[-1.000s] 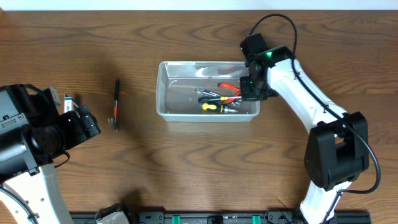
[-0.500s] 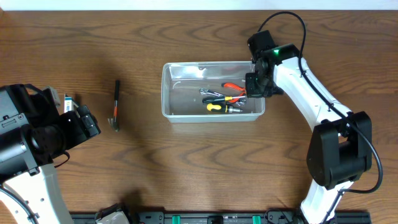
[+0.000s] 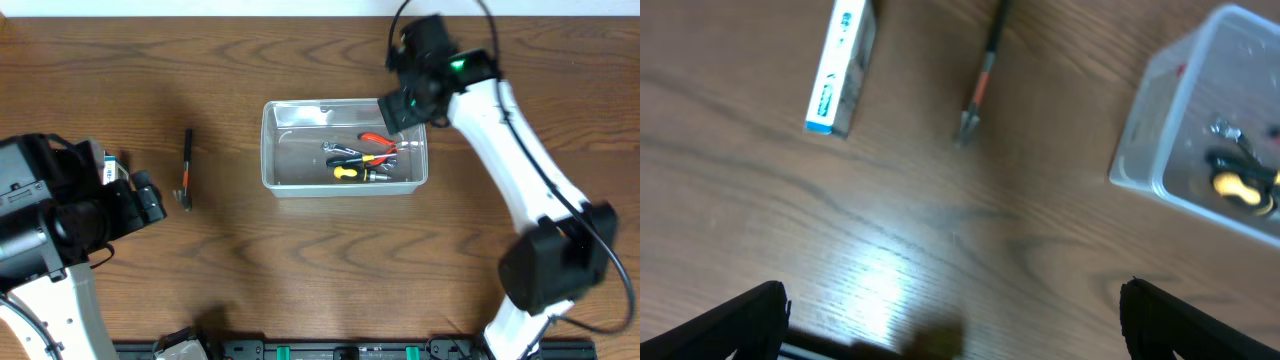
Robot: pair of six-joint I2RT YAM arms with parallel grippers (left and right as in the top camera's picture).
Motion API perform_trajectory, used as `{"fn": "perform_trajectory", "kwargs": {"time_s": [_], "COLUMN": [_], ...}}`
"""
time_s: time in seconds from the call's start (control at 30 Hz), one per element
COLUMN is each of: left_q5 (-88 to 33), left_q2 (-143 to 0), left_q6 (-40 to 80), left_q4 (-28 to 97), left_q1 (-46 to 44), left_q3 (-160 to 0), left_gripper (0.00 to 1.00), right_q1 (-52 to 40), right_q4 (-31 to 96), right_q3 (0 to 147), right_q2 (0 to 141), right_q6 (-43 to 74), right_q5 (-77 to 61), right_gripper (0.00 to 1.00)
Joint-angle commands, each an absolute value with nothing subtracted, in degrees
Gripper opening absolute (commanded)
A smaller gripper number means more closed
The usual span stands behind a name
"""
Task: Pack container
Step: 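Lift the right gripper out of the container and retract it right, then move the left gripper to the black-handled tool and grasp it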
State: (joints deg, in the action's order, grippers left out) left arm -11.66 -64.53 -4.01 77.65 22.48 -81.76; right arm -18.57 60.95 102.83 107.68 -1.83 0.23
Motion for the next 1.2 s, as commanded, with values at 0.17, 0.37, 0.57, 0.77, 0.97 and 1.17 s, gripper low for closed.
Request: {"fn": "perform_trajectory", "kwargs": {"time_s": [0.17,0.37,0.57,0.77,0.97,1.17], "left_q5": [-11.8,-11.7,-11.0,-6.8,-6.8,-6.4], "left_q2": [-72.9,-82.2,-89.3,-96.3,-103.8,-107.5], "left_q6": [-8.1,-8.2,-11.4,-14.7,-15.2,-16.1], "left_q4": [77.7,73.5,66.8,63.1,60.7,59.7], "left_q1": [18.0,17.6,16.3,12.1,10.2,10.3], "left_q3": [-82.5,-82.2,-81.4,-79.8,-79.6,-78.8], "left_gripper": [0.98,0.98,0.98,0.97,0.98,0.98], "right_q1": [-9.5,-0.5,5.0,5.8,5.8,5.8], "right_q4": [64.7,66.9,67.8,67.7,67.7,67.7], "right_q3": [109.5,109.5,109.4,109.4,109.4,109.3], "right_q2": [96.4,95.6,95.7,95.7,95.7,95.8], "right_q6": [-4.7,-1.5,-1.3,-1.3,-1.6,-1.8], "right_q5": [4.7,4.3,1.6,1.2,1.5,1.5], "right_gripper": [0.99,0.99,0.99,0.99,0.99,0.99]}}
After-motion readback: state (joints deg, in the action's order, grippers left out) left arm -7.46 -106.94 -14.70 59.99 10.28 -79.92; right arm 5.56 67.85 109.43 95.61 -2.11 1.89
